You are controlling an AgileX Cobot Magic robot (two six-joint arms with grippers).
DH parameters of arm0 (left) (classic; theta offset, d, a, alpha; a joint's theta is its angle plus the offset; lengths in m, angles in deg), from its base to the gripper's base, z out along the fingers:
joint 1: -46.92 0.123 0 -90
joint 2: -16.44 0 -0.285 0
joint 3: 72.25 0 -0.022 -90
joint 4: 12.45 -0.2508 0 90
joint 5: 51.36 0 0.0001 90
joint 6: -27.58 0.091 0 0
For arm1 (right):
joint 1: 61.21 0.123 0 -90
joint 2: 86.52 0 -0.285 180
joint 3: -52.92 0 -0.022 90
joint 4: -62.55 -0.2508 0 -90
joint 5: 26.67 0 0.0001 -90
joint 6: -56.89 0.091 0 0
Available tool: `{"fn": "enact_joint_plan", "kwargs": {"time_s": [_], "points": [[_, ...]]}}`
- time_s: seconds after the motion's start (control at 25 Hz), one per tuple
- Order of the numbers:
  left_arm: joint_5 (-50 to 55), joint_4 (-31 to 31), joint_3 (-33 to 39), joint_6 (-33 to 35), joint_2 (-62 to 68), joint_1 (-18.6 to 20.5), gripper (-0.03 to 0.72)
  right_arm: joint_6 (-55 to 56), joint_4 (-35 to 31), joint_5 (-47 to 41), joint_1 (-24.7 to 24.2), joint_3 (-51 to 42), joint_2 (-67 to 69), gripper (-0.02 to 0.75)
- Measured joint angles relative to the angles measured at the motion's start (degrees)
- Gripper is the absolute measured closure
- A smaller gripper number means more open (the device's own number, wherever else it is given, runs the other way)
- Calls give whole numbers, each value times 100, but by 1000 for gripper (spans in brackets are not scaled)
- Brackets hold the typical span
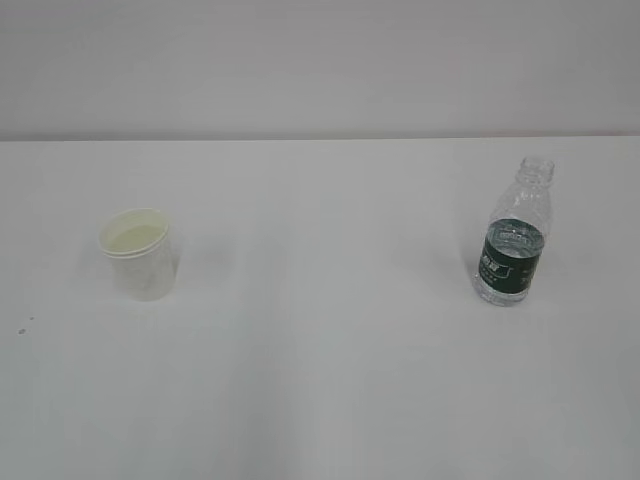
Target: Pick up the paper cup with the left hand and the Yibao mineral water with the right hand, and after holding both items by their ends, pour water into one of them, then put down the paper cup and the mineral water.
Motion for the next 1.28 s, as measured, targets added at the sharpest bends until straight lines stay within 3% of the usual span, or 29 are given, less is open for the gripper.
{"fn": "enact_joint_plan", "kwargs": {"time_s": [1.28], "points": [[256,0,27,43,0,0,388,10,22,86,0,-257,0,178]]}}
